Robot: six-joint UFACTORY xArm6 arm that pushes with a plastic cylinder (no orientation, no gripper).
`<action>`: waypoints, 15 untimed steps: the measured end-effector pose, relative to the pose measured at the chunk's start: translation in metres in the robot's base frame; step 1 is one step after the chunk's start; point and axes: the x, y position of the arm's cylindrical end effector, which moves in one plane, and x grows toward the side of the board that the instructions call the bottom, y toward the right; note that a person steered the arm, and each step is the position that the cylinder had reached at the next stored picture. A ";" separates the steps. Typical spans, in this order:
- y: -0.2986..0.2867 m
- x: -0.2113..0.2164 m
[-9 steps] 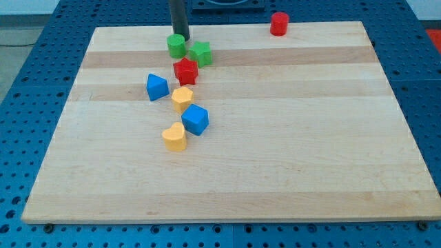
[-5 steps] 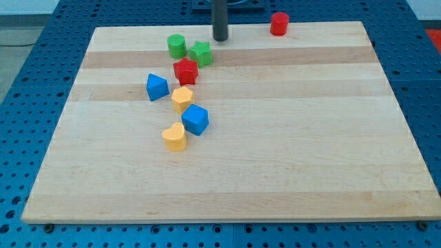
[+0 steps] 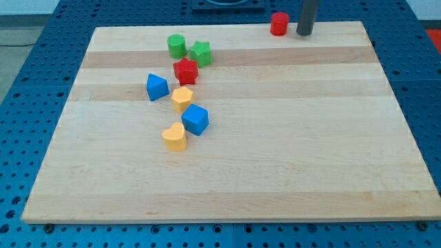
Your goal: Push the red circle below to the yellow heart
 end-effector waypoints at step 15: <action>-0.100 0.039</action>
